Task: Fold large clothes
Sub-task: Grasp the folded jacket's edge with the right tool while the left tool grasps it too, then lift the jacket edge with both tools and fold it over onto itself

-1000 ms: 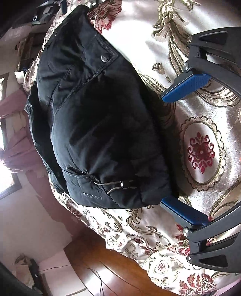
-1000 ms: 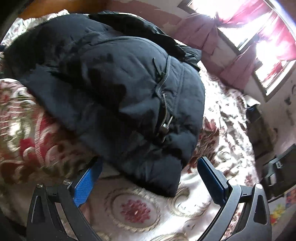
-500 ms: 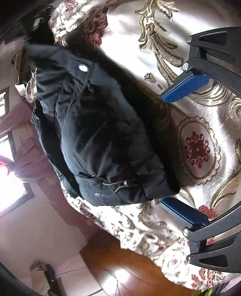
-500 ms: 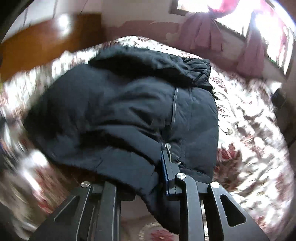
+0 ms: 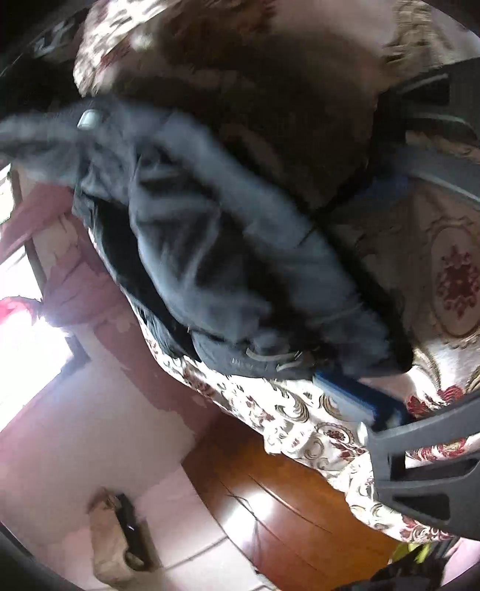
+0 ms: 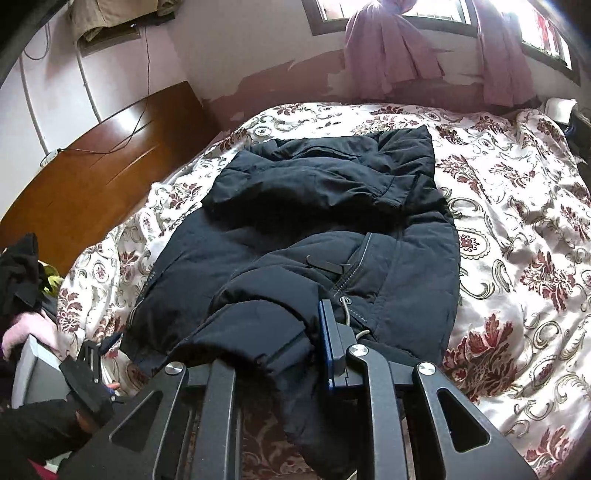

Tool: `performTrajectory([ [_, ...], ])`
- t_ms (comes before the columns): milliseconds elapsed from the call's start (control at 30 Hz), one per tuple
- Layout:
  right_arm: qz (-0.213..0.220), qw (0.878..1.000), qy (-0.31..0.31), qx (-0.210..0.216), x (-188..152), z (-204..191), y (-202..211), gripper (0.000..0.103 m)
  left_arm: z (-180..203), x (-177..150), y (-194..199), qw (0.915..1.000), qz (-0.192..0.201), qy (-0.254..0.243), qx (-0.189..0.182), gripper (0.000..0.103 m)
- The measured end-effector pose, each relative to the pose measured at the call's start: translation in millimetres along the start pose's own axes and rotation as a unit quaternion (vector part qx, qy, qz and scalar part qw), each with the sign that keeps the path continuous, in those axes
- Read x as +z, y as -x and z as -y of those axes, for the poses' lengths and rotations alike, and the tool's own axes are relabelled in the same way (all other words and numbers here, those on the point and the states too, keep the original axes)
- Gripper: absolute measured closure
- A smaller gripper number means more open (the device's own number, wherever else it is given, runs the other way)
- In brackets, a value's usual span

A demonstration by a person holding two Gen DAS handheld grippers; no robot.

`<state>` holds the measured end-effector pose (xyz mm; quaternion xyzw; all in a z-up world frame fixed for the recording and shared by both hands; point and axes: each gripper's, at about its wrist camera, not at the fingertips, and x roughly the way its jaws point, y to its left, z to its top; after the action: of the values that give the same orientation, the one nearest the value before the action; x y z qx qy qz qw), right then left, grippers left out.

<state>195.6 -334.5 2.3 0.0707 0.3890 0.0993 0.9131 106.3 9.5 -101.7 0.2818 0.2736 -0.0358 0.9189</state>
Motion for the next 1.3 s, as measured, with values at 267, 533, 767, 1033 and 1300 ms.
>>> performTrajectory([
  [267,0.030,0.999,0.006,-0.015,-4.2,7.7,15.2,0.090,-43.5,37.0,23.4,0.9975,0.024,0.063,-0.023,0.093],
  [533,0.101,0.994,0.014,-0.043,-56.3,2.4,48.4,0.096,-94.6,63.9,62.6,0.9865,0.048,0.141,-0.068,0.096],
  [767,0.136,0.989,0.045,-0.038,-90.7,-22.1,121.7,0.096,-118.1,51.6,136.9,0.9813,0.048,0.151,-0.109,0.096],
  [1033,0.138,0.987,0.068,-0.044,-111.8,-42.4,191.4,0.096,-135.8,56.8,193.5,0.9794,0.056,0.142,-0.131,0.096],
  [1300,0.161,0.982,0.081,-0.053,-54.8,-34.1,171.5,0.096,-149.9,96.0,157.1,0.9766,0.064,0.161,-0.127,0.096],
])
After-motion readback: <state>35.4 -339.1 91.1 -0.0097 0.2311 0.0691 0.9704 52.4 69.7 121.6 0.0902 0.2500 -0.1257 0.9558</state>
